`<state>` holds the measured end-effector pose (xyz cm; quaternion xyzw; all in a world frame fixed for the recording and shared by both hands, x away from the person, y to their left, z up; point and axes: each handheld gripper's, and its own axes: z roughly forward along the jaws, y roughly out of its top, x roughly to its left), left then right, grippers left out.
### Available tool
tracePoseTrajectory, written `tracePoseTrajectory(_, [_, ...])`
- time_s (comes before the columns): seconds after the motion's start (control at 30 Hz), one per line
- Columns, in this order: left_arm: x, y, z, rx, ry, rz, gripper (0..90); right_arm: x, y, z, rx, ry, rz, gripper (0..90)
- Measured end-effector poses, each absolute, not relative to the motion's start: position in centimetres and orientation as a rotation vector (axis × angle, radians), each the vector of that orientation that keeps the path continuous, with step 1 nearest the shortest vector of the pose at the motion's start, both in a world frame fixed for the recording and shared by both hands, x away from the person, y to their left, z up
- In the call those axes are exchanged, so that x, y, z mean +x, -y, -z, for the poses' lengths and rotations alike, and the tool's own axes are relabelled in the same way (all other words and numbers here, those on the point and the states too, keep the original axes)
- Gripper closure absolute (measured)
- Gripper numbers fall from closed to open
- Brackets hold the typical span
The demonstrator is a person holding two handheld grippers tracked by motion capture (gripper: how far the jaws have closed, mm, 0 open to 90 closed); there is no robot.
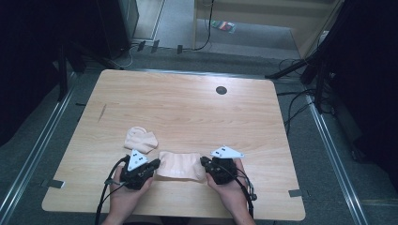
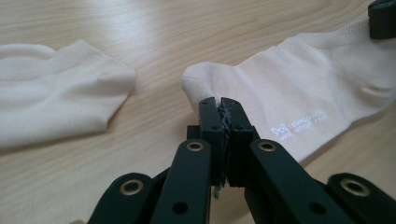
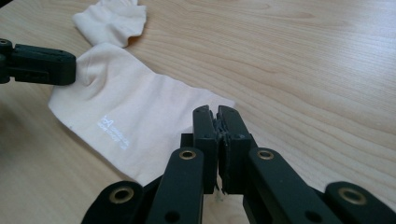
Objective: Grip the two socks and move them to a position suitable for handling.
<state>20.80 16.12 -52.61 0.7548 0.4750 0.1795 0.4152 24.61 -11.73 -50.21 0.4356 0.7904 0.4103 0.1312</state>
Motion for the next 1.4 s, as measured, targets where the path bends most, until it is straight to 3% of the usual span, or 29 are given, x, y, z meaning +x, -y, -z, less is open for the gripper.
tracePoseTrajectory(0.23, [18.8,-15.6,53.6,1.928,-1.205,-0.445,89.1,22.8,12.8,51.2,1.259,-2.317,-1.146,88.1])
tracePoseTrajectory(0.63, [18.7,-15.6,54.4,1.937,-1.238,-0.459,88.9,23.4,13.7,52.7,1.294,-2.325,-1.041,88.4])
tracePoseTrajectory(0.73, [18.7,-15.4,54.4,1.927,-1.230,-0.447,70.1,23.2,13.9,52.6,1.305,-2.329,-1.127,76.4])
tracePoseTrajectory(0.87, [18.8,-15.9,54.1,1.852,-1.233,-0.442,61.9,23.1,14.4,52.2,1.310,-2.294,-1.171,75.2])
tracePoseTrajectory(0.97, [19.0,-16.4,53.9,1.810,-1.234,-0.452,67.6,22.9,14.5,51.9,1.319,-2.276,-1.201,80.0])
tracePoseTrajectory(1.0, [19.1,-16.5,53.9,1.801,-1.240,-0.448,73.3,22.8,14.2,51.9,1.304,-2.281,-1.197,82.2])
tracePoseTrajectory(1.1, [19.5,-16.7,54.2,1.806,-1.247,-0.419,76.4,22.6,13.4,52.2,1.272,-2.322,-1.194,82.8])
tracePoseTrajectory(1.23, [19.7,-16.3,54.4,1.819,-1.233,-0.420,75.7,22.4,12.5,52.6,1.246,-2.367,-1.168,82.9])
tracePoseTrajectory(1.4, [19.8,-17.3,54.0,1.792,-1.232,-0.426,66.7,22.5,12.5,52.5,1.246,-2.340,-1.197,76.6])
